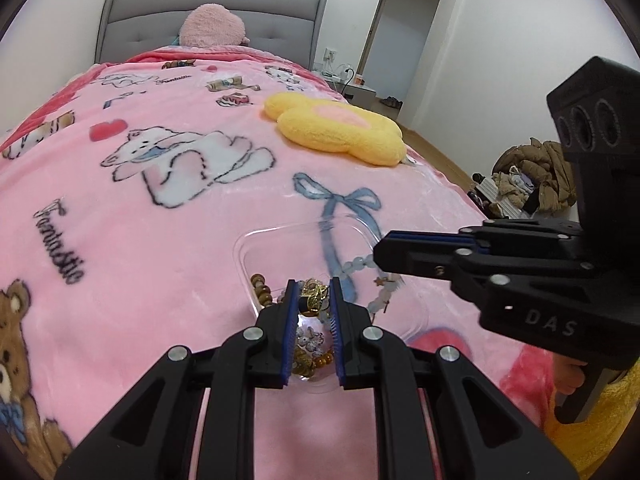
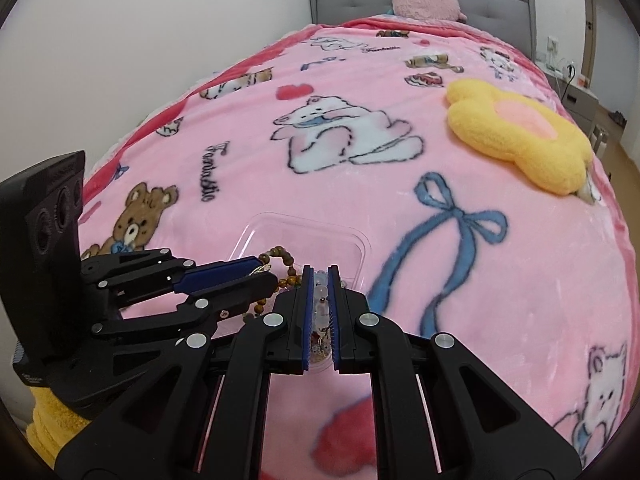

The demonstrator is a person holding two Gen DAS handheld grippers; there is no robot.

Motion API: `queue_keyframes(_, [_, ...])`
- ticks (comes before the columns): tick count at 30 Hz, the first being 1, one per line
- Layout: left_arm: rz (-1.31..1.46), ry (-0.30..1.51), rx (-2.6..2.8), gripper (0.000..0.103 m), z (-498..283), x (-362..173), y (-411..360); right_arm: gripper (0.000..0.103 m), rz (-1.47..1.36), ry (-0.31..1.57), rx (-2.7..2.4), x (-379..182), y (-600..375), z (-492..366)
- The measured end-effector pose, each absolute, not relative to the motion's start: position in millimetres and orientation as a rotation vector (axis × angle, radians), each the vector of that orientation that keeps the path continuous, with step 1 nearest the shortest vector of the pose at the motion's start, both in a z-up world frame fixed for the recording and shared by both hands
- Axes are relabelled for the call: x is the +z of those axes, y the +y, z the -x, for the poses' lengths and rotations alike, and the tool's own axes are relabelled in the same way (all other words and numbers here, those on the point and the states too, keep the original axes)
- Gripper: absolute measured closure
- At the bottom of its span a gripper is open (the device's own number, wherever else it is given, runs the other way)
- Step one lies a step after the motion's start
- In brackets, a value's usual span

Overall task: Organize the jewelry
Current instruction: 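Drop the gold ring into the clear box while the right drops the grey bracelet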

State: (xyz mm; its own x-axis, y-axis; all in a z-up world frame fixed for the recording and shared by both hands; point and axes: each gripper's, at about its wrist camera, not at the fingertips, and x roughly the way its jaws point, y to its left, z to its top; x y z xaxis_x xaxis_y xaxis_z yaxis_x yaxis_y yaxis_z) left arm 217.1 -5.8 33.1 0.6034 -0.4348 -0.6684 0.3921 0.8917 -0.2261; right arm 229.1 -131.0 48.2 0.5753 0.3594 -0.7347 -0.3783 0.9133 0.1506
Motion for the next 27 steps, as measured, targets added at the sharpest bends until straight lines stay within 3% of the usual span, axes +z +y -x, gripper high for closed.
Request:
queue_keyframes(16, [-0.005, 0.796, -0.466, 0.086, -211, 30, -15, 0.094, -0.024, 0.871, 0.45, 47, -136, -235])
queue_keyframes(27, [-0.012, 0.773, -0.476, 0.077, -197, 35, -12, 0.092, -0.079, 0.818, 0.482, 64, -150, -207])
